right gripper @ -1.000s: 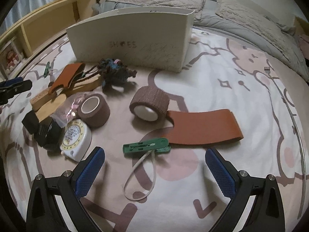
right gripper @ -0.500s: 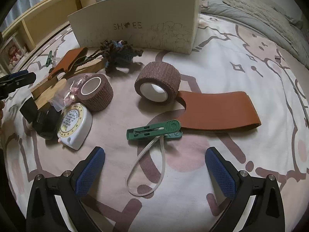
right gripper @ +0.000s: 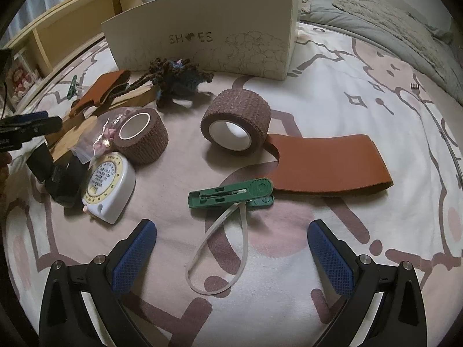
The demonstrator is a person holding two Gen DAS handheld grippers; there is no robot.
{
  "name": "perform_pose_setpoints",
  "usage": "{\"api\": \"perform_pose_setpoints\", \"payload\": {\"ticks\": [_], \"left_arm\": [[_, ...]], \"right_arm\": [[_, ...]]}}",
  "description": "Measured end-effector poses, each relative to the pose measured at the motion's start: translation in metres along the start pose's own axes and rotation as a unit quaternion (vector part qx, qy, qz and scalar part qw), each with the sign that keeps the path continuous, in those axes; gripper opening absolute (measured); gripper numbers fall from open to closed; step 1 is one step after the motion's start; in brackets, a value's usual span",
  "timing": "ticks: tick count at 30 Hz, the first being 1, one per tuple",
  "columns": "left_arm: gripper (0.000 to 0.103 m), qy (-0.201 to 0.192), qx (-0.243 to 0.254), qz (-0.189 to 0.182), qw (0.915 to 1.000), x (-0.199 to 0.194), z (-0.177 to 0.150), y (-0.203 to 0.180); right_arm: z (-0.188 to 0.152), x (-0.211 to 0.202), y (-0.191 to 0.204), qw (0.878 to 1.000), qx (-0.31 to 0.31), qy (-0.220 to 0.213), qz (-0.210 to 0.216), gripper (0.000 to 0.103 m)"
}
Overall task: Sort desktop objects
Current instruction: 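Move the left gripper toward the carved wooden plaque while the right approaches the green clip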
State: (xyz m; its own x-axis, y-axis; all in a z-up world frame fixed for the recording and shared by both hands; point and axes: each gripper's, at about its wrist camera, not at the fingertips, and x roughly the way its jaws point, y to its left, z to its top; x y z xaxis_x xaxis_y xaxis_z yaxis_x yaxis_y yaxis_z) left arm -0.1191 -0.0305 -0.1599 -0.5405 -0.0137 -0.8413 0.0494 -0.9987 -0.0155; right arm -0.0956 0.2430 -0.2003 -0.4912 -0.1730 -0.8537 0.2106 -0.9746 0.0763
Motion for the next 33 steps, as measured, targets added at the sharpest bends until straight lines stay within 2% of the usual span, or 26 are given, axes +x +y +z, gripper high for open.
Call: {"api": "perform_pose_setpoints", "payload": {"ticks": [9,14,22,33], "left_arm": [[0.103,0.005,0.013,0.007,0.9999,0.005,-0.002,0.0],[0.103,0.027,0.001,0.023,0.9994,0.015,-0.005,0.011],[0.103,0.029,-0.014,0.036,0.9988,0.017,-0.004,0.024],[0.103,0.044,0.014,0.023,0.9987,0.026,-0.001,0.028]], "right_arm": [[0.001,0.002,0.002,1.0,-0.003,0.001,-0.006,0.103],[0.002,0.003,0.003,1.0,-0.002,0.007,-0.01,0.103],[0.002,0.004,0.003,1.0,0.001,0.015,-0.011,0.103],[0.007,0.006,0.002,1.0,0.012,0.029,-0.005,0.103]]}}
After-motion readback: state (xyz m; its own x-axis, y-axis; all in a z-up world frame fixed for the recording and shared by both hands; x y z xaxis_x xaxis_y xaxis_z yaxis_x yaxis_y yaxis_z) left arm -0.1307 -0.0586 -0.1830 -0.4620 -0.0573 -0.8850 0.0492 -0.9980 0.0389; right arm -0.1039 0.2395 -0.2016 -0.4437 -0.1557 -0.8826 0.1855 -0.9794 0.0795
